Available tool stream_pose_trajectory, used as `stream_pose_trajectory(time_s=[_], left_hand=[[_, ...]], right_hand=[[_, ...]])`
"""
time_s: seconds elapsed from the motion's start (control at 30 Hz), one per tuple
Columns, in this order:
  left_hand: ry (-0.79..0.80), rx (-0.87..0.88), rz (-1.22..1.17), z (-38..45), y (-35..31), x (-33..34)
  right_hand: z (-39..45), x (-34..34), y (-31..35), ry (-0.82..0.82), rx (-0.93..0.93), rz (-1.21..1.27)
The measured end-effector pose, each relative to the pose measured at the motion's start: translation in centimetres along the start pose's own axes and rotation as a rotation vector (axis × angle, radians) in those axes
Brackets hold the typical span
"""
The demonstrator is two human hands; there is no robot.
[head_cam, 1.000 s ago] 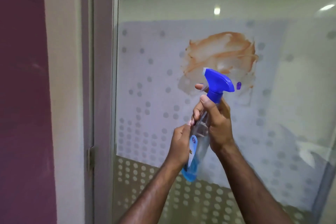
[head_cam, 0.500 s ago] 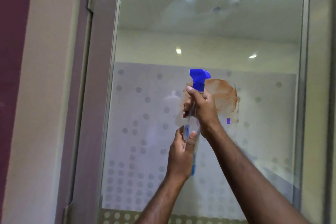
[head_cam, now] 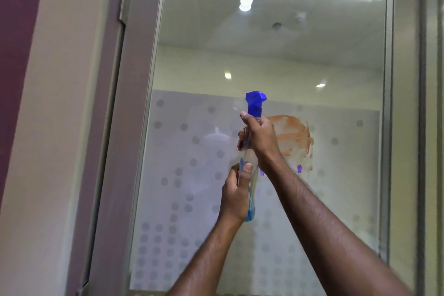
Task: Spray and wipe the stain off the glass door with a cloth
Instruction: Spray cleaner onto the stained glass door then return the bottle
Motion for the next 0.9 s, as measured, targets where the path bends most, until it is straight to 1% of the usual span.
stream_pose_trajectory(time_s=[0.1, 0.23, 0.5, 0.7, 0.9], left_hand=[[0.015, 0.002, -0.014, 0.4, -0.1, 0.6], [0.072, 0.024, 0.026, 1.1, -0.4, 2.3], [0.198, 0.074, 0.038, 1.3, -1.0, 8.9], [0.261, 0.045, -0.011, -0.1, 0.0, 12.9], [0.339, 0.006, -0.023, -2.5, 2.2, 15.8]], right_hand=[[0.2, -0.7, 0.4, -0.006, -0.016, -0.03], [0.6, -2.9, 1.1, -0.075, -0.044, -0.042], [1.1, -9.8, 2.6, -0.206, -0.031, -0.04], [0.3, -14.1, 2.5, -0.27, 0.001, -0.082], [-2.5, -17.4, 1.7, -0.309, 0.023, -0.151]])
Point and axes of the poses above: each hand's wrist, its own z-axis towards the middle knuckle, its own x-axis out of the palm, y = z × x, the point moved 5 cm from there along z, towards the middle knuckle, and after that the axes turned 1 degree about z, right-handed, at the moved point
